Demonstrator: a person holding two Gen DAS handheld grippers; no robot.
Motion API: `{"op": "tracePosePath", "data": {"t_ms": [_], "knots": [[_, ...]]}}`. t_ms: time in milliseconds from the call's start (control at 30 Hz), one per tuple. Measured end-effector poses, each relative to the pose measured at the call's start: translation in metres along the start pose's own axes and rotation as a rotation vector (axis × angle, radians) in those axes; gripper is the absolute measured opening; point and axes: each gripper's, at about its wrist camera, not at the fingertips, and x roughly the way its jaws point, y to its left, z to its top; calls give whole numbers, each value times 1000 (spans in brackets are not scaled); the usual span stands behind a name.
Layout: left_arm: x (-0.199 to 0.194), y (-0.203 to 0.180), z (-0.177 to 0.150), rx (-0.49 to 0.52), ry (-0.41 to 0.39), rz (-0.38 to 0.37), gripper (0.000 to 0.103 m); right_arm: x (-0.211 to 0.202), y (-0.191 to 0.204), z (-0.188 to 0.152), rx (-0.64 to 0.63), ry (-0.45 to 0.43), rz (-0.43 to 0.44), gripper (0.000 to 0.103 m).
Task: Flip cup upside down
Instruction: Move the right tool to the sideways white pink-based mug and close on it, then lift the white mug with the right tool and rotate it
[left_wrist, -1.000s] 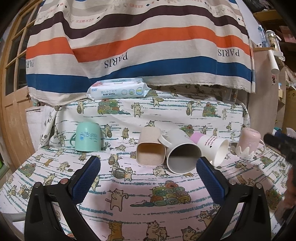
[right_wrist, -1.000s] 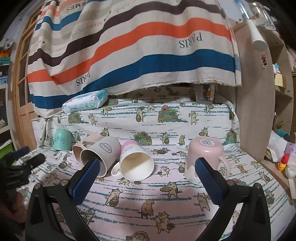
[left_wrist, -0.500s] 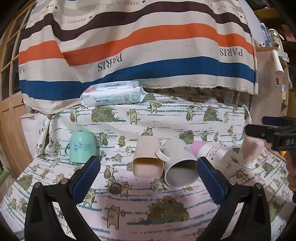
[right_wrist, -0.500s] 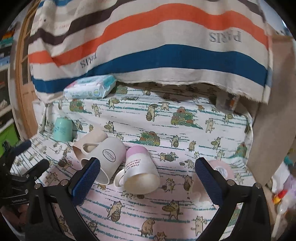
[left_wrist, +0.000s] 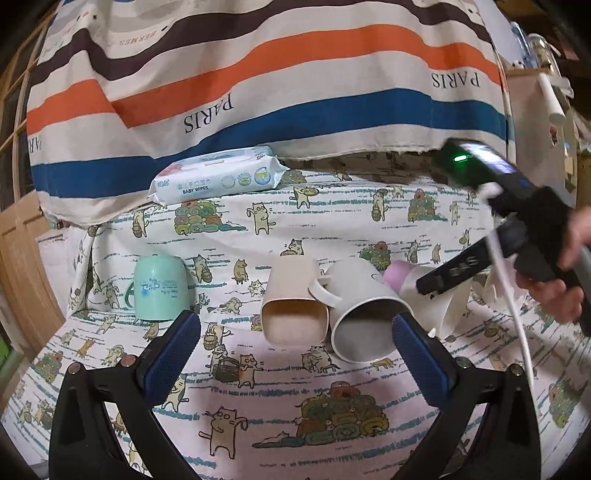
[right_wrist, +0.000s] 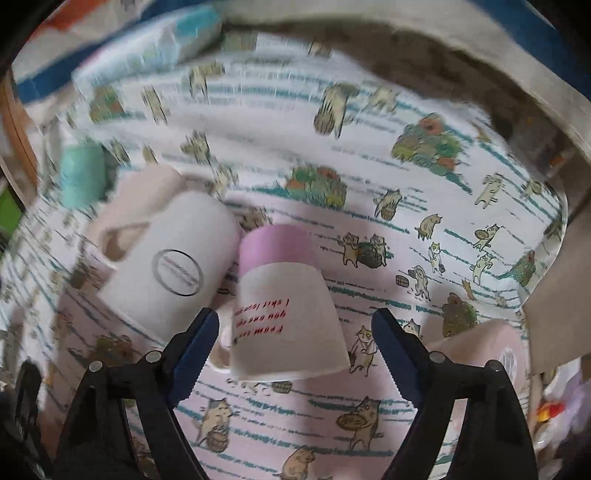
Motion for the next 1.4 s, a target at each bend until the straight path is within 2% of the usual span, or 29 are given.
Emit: {"op": "tracePosePath", "data": {"t_ms": [100, 133, 233, 367, 433, 667, 833, 900, 1000, 1400], "knots": [[-1, 1, -1, -6, 0, -10, 103, 20, 6, 8, -10, 100, 41, 87], [-1, 1, -1, -7, -1, -7, 103, 26, 8, 10, -11, 119, 29, 87], [-1, 2, -1, -6, -3, 0, 103, 39, 12, 15, -8, 145, 5, 87], [2, 2, -4, -12, 17, 1, 103, 47, 7, 19, 31, 176, 59, 87], [2, 2, -7, -18, 32, 6, 103, 51, 3, 18, 47, 196, 79, 79], [-5, 0, -13, -16, 27, 7, 103, 47, 0, 11, 89, 156, 56, 77], [-8, 7, -15, -50, 58, -29, 103, 43, -3, 7, 110, 152, 30, 77], [-12, 12, -16, -76, 45, -10, 103, 38, -7, 5, 118, 144, 37, 77], [-12, 15, -17, -89, 51, -34, 103, 28, -14, 2, 137, 123, 46, 77], [-15, 9, -16, -50, 36, -61, 103, -12, -16, -16, 154, 66, 73, 76]]}}
